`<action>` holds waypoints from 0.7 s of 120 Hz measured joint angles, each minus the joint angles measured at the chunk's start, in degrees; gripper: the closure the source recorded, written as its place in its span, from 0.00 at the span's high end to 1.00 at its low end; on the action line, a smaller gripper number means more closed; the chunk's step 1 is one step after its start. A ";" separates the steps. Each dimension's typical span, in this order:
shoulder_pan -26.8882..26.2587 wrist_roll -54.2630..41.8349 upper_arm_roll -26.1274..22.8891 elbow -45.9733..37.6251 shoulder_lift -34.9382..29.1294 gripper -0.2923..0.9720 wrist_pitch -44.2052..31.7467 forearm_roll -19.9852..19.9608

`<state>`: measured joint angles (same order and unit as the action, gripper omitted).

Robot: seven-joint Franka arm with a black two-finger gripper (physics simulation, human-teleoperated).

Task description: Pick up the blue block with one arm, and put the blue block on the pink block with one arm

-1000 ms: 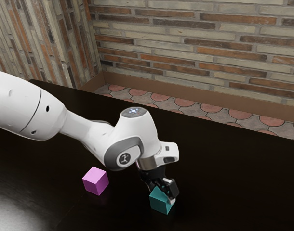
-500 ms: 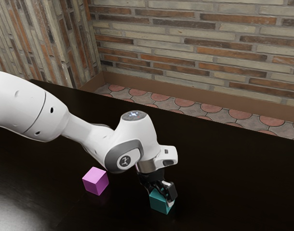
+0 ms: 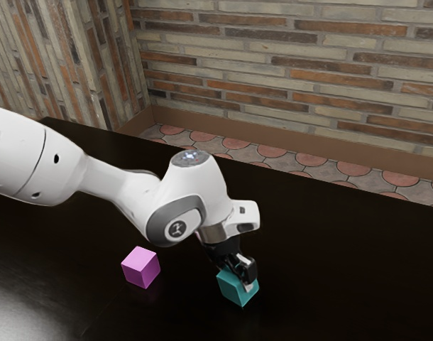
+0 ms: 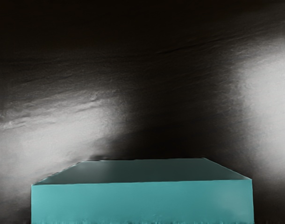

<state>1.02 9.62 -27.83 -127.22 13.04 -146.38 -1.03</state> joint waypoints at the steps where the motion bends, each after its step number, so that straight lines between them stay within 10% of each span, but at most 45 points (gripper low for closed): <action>1: 0.01 0.02 0.00 -0.26 -0.46 0.52 0.02 0.01; 84: 0.09 -1.42 14.40 -15.67 -24.41 0.51 5.70 0.20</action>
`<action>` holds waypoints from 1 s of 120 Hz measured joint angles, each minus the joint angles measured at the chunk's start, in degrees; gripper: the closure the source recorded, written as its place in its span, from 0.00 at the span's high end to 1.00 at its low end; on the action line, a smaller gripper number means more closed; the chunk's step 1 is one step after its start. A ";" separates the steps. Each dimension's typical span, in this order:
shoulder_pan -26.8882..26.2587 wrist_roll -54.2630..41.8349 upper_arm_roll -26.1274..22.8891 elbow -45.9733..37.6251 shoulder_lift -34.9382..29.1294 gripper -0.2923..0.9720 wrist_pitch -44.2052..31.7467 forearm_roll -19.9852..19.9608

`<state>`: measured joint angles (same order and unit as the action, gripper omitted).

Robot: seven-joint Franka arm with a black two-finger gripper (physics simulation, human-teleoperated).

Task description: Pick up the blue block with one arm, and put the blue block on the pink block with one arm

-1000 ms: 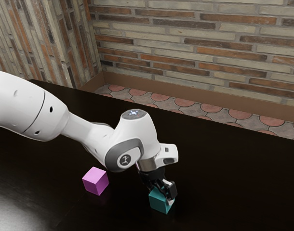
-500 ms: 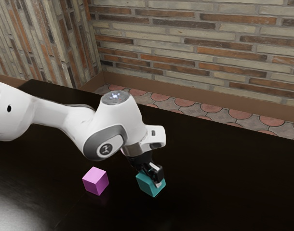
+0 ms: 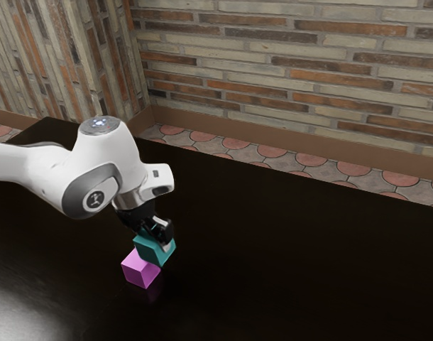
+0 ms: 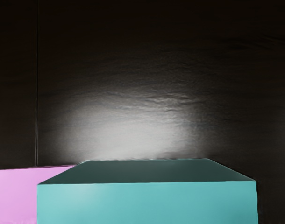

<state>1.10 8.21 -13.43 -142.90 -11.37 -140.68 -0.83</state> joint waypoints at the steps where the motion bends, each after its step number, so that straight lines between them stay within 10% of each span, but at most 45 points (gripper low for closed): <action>1: -0.01 -0.09 0.25 -0.08 -0.13 0.51 0.07 0.00; 120: 0.04 -10.93 8.99 -0.96 -0.49 0.51 4.10 0.28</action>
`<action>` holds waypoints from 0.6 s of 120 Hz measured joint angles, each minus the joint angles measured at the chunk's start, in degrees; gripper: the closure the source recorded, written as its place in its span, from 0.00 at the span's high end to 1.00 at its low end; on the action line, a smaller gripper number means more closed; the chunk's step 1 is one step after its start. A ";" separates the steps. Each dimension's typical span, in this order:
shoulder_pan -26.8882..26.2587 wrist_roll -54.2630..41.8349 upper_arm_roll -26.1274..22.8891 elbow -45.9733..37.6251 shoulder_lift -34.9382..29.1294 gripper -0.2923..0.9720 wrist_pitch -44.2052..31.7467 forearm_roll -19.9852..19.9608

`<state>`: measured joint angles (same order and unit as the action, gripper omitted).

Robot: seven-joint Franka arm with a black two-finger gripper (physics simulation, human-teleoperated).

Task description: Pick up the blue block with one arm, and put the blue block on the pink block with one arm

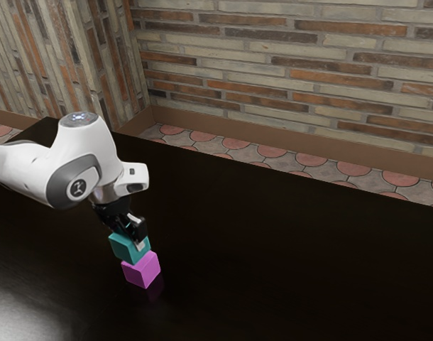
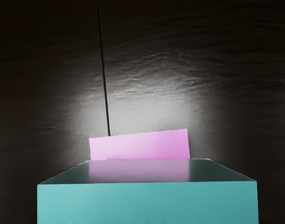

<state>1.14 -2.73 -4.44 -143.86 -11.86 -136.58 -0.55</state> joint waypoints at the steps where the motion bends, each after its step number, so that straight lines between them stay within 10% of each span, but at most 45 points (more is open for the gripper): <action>1: 0.00 -0.05 0.01 0.07 0.05 0.51 0.00 0.00; 72: 0.00 -2.52 0.57 1.87 1.75 0.53 0.42 -0.16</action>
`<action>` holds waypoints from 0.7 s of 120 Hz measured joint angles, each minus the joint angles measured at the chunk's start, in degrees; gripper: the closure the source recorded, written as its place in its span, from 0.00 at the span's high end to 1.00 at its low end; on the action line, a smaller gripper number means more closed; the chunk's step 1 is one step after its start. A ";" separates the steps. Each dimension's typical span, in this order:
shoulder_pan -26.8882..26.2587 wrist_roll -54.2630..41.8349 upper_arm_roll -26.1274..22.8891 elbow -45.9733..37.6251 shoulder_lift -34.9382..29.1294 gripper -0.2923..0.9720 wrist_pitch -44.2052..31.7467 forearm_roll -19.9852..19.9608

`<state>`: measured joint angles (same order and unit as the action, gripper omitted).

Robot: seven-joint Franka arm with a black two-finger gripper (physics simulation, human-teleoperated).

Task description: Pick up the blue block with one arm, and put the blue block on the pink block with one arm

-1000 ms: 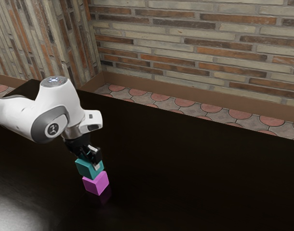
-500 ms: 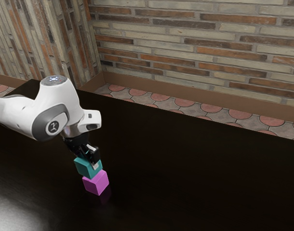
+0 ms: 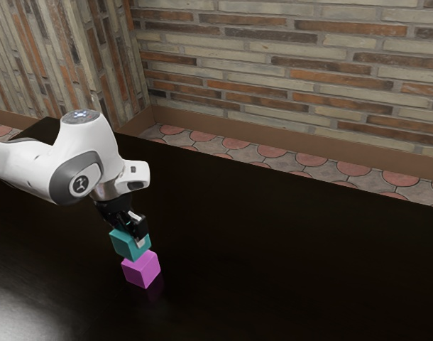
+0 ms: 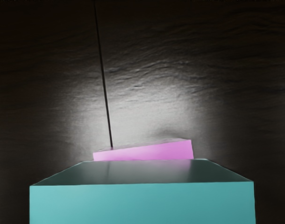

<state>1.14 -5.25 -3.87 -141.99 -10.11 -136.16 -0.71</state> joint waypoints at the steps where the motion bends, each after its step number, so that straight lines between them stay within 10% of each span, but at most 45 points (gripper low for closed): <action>1: 0.00 -0.04 0.00 0.00 0.00 0.54 -0.01 -0.03; 84: 0.00 -2.92 -0.20 4.54 -4.34 0.76 5.70 -0.73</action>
<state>1.14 -8.17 -4.07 -137.45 -14.45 -130.46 -1.44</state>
